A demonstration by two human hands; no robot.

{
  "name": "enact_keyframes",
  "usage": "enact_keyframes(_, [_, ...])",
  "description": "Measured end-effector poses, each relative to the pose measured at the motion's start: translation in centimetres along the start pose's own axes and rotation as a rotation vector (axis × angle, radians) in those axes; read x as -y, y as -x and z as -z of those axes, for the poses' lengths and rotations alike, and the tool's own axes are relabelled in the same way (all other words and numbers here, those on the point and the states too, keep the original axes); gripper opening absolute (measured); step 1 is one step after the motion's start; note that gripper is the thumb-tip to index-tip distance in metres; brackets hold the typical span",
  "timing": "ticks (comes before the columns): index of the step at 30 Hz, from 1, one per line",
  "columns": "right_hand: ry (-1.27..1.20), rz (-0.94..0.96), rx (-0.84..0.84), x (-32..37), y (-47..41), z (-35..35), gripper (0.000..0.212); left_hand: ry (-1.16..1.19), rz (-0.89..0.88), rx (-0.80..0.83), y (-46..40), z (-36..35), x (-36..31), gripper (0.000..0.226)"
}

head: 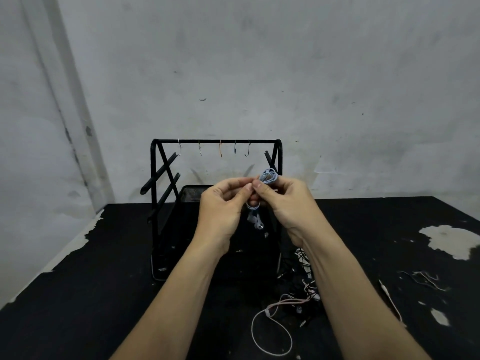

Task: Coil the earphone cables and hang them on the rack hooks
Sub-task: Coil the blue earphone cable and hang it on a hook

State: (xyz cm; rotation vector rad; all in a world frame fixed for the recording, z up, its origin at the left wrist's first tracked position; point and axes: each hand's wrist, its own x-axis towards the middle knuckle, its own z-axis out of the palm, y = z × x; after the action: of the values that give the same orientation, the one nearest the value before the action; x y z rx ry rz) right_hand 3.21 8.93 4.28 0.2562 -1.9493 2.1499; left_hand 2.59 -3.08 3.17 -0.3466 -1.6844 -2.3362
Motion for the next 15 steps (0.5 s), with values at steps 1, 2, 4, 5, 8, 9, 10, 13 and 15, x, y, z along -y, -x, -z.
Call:
enact_keyframes(1, [-0.004, -0.022, -0.008, 0.0, 0.0, -0.1, 0.009, -0.001, 0.008, 0.005, 0.1, 0.0, -0.1, 0.012])
enact_keyframes(2, [0.000, -0.028, -0.021, 0.1, 0.0, -0.1, 0.010, 0.014, 0.021, 0.006, 0.2, 0.0, -0.1, 0.014])
enact_keyframes(4, [0.043, 0.002, -0.060, 0.2, -0.1, 0.0, 0.010, 0.073, 0.056, 0.000, 0.1, 0.0, -0.2, 0.018])
enact_keyframes(5, [0.051, 0.011, -0.077, 0.2, -0.2, 0.1, 0.009, 0.092, 0.065, -0.004, 0.0, 0.1, -0.3, 0.018])
enact_keyframes(8, [-0.087, -0.020, -0.101, 0.6, -0.2, 0.1, 0.007, 0.046, 0.061, 0.022, -0.3, 0.3, -0.5, 0.019])
enact_keyframes(9, [-0.159, -0.032, -0.107, 0.7, -0.1, 0.0, 0.007, -0.014, 0.056, 0.044, -0.3, 0.4, -0.5, 0.019])
enact_keyframes(10, [-0.225, -0.041, -0.115, 1.0, 0.0, -0.1, 0.007, -0.083, 0.047, 0.077, -0.2, 0.6, -0.5, 0.019])
enact_keyframes(13, [-0.338, -0.059, -0.110, 1.7, 0.3, -0.4, 0.008, -0.212, 0.026, 0.151, -0.2, 1.0, -0.5, 0.013])
enact_keyframes(15, [-0.340, -0.069, -0.100, 1.9, 0.4, -0.4, 0.007, -0.153, 0.042, 0.138, -0.3, 1.2, -0.6, 0.011])
